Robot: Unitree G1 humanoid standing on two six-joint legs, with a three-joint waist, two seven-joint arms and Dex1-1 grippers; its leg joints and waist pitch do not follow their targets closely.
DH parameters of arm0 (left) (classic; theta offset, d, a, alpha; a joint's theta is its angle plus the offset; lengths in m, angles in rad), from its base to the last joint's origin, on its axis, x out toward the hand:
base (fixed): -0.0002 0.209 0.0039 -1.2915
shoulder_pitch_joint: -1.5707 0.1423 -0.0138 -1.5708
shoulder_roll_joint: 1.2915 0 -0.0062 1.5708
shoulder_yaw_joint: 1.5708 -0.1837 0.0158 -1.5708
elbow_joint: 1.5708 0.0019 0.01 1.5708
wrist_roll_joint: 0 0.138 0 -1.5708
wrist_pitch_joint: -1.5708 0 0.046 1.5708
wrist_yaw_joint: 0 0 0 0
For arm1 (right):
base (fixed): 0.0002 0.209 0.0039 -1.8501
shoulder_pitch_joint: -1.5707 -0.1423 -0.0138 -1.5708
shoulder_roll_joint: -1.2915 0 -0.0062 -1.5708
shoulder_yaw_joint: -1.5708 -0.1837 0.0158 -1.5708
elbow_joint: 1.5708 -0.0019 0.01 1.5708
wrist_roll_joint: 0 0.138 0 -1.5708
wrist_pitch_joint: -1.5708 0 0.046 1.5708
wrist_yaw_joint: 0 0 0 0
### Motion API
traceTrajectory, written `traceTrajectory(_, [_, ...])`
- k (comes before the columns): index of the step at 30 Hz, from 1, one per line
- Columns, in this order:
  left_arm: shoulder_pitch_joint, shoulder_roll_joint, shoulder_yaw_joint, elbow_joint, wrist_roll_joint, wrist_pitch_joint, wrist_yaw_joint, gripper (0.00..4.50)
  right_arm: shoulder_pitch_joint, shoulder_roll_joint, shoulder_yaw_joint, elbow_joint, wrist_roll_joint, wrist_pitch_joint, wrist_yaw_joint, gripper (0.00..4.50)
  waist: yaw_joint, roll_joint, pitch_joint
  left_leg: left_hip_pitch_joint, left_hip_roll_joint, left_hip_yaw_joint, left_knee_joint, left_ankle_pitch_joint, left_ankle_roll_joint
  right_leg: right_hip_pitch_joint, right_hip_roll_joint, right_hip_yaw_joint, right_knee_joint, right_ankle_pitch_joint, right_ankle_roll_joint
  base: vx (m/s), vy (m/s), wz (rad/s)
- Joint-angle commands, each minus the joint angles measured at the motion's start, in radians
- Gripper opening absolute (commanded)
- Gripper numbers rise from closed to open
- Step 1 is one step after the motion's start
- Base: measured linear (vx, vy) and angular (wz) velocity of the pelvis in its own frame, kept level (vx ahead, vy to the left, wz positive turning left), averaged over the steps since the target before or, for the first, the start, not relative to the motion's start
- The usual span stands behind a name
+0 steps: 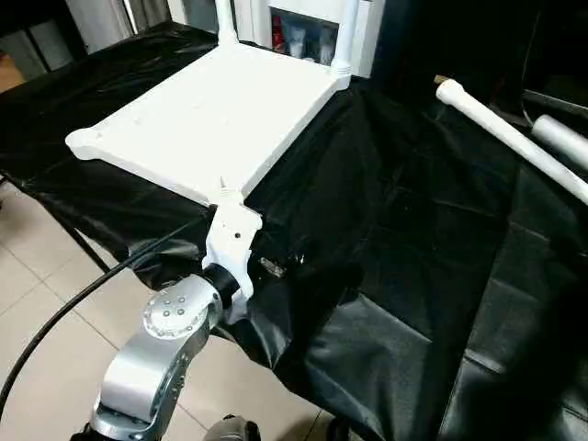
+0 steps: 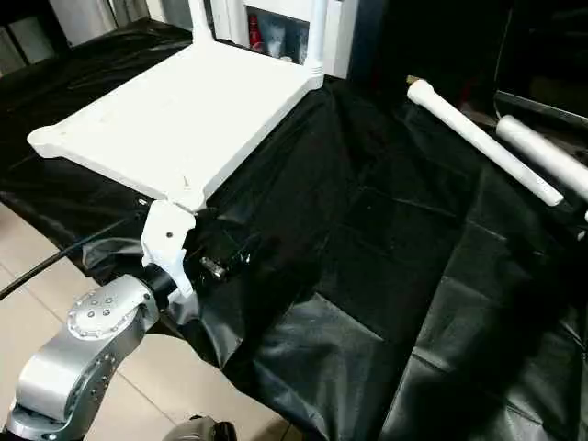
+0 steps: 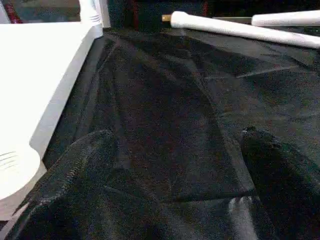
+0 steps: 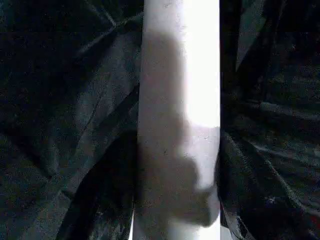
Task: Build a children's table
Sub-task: Pick table leg
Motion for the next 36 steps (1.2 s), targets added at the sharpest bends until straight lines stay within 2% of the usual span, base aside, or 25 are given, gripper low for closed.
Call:
traceTrajectory(1, [-0.003, 0.008, -0.012, -0.015, -0.001, 0.014, -0.011, 4.50, -0.029, -0.030, 0.019, 0.021, -0.024, -0.006, 0.000, 1.88, 0.000, -0.035, -0.074, 0.005, 0.082, -0.033, -0.058, -0.156, 0.160, 0.054, -0.097, 0.059, -0.088, -0.350, -0.198, 0.000, 0.000, 0.00])
traceTrajectory(4, [0.000, 0.014, -0.012, -0.018, -0.002, 0.015, -0.019, 4.50, -0.033, -0.033, 0.020, 0.031, -0.025, -0.004, 0.010, 1.88, -0.001, -0.035, -0.072, 0.009, 0.081, -0.032, -0.057, -0.167, 0.156, 0.052, -0.096, 0.061, -0.090, -0.358, -0.195, 0.000, 0.000, 0.00])
traceTrajectory(8, [0.003, 0.029, -0.025, -0.030, -0.017, 0.015, -0.046, 4.50, -0.036, -0.039, 0.031, 0.037, -0.033, 0.000, 0.016, 1.88, 0.000, -0.034, -0.073, 0.006, 0.084, -0.034, -0.058, -0.159, 0.160, 0.053, -0.098, 0.061, -0.086, -0.342, -0.200, 0.000, 0.000, 0.00])
traceTrajectory(13, [0.010, 0.064, -0.046, -0.055, -0.042, 0.004, -0.112, 4.50, -0.040, -0.046, 0.046, 0.044, -0.042, -0.007, 0.018, 1.88, -0.001, -0.036, -0.074, 0.006, 0.084, -0.032, -0.057, -0.151, 0.164, 0.054, -0.100, 0.063, -0.084, -0.332, -0.210, 0.000, 0.000, 0.00])
traceTrajectory(15, [0.015, 0.086, -0.056, -0.073, -0.063, 0.003, -0.156, 4.50, -0.042, -0.048, 0.051, 0.048, -0.045, -0.016, 0.027, 1.88, 0.000, -0.039, -0.073, 0.005, 0.083, -0.031, -0.057, -0.155, 0.158, 0.054, -0.100, 0.063, -0.084, -0.343, -0.210, 0.000, 0.000, 0.00])
traceTrajectory(17, [0.021, 0.107, -0.064, -0.090, -0.079, 0.003, -0.191, 4.50, -0.041, -0.049, 0.050, 0.050, -0.045, -0.022, 0.037, 1.88, 0.000, -0.037, -0.071, 0.006, 0.085, -0.032, -0.058, -0.164, 0.152, 0.053, -0.102, 0.063, -0.083, -0.361, -0.206, 0.000, 0.000, 0.00])
traceTrajectory(18, [0.029, 0.139, -0.070, -0.108, -0.096, 0.003, -0.233, 4.50, -0.039, -0.048, 0.044, 0.052, -0.035, -0.029, 0.056, 1.88, 0.000, -0.038, -0.071, 0.006, 0.084, -0.032, -0.058, -0.168, 0.151, 0.053, -0.102, 0.064, -0.084, -0.367, -0.203, 0.000, 0.000, 0.00])
traceTrajectory(24, [0.029, 0.181, -0.063, -0.111, -0.105, -0.015, -0.277, 4.50, -0.029, -0.033, 0.016, 0.054, 0.010, -0.037, 0.106, 1.88, -0.002, -0.037, -0.068, 0.010, 0.084, -0.033, -0.058, -0.207, 0.128, 0.049, -0.100, 0.064, -0.087, -0.422, -0.188, 0.000, 0.000, 0.00])
traceTrajectory(29, [0.026, 0.191, -0.056, -0.104, -0.107, -0.023, -0.281, 4.50, -0.018, -0.019, 0.002, 0.047, 0.031, -0.053, 0.129, 1.88, -0.003, -0.036, -0.068, 0.010, 0.082, -0.032, -0.057, -0.212, 0.118, 0.049, -0.101, 0.063, -0.092, -0.453, -0.176, 0.000, 0.000, 0.00])
traceTrajectory(35, [0.032, 0.198, -0.061, -0.101, -0.104, -0.034, -0.288, 4.50, 0.010, 0.017, 0.001, 0.018, 0.052, -0.089, 0.172, 1.88, -0.002, -0.033, -0.072, 0.009, 0.082, -0.033, -0.056, -0.203, 0.122, 0.051, -0.102, 0.063, -0.092, -0.440, -0.178, 0.000, 0.000, 0.00])
traceTrajectory(36, [0.032, 0.201, -0.063, -0.100, -0.105, -0.037, -0.289, 4.50, 0.018, 0.025, 0.004, 0.009, 0.057, -0.093, 0.182, 1.88, -0.002, -0.031, -0.074, 0.005, 0.083, -0.035, -0.057, -0.194, 0.124, 0.054, -0.101, 0.063, -0.089, -0.425, -0.181, 0.000, 0.000, 0.00])
